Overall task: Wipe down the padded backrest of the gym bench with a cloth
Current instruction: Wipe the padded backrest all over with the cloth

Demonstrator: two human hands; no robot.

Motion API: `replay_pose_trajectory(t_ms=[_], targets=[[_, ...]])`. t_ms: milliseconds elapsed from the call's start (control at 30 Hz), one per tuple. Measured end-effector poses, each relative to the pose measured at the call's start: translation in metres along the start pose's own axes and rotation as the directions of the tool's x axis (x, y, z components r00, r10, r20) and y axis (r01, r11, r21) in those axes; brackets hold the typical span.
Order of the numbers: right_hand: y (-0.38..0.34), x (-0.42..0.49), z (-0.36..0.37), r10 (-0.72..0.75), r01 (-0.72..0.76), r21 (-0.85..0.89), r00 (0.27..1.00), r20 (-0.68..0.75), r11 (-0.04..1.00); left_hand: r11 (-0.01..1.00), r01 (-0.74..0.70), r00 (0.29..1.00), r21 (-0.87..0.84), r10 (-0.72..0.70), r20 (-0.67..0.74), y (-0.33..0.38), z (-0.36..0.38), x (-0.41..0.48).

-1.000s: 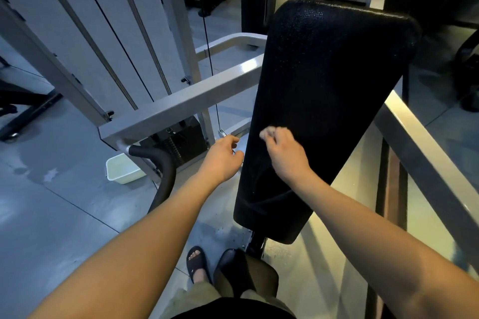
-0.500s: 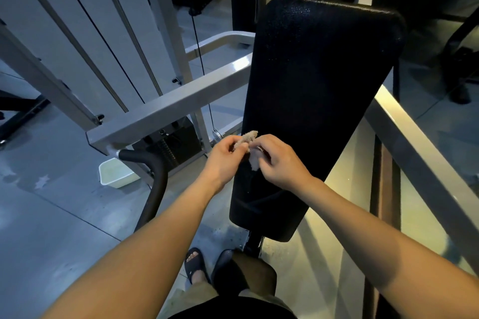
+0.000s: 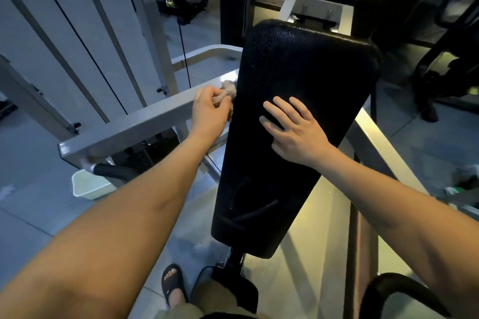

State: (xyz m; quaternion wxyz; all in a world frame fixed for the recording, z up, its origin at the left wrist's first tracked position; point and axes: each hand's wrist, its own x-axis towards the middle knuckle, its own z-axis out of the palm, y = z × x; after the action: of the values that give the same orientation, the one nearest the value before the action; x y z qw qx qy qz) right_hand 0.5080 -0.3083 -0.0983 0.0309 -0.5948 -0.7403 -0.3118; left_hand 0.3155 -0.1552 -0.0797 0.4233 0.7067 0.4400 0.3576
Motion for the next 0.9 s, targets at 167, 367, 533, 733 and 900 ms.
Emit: replay_pose_trajectory(t_ms=[167,367,533,733,900], targets=[[0.002,0.002,0.016,-0.067,0.058,-0.11,0.995,-0.08,0.992,0.991,0.034,0.998,-0.126,-0.027,0.062,0.003,0.03,-0.025],[0.004,0.003,0.018,-0.099,0.08,-0.184,0.991,-0.093,0.98,0.979,0.005,1.0,-0.203,-0.009,-0.015,0.016,0.029,0.009],[0.005,0.003,0.02,-0.097,0.076,-0.188,0.99,-0.103,0.979,0.97,-0.144,0.99,-0.194,0.143,-0.018,0.032,0.026,0.032],[0.003,0.004,0.02,-0.081,0.057,-0.193,0.99,-0.119,0.98,1.0,-0.003,0.993,-0.026,0.006,0.119,-0.04,0.029,-0.008],[0.004,0.005,0.019,-0.087,0.065,-0.193,0.99,-0.111,0.979,0.983,0.125,0.99,-0.135,-0.114,0.083,-0.012,0.033,0.025]])
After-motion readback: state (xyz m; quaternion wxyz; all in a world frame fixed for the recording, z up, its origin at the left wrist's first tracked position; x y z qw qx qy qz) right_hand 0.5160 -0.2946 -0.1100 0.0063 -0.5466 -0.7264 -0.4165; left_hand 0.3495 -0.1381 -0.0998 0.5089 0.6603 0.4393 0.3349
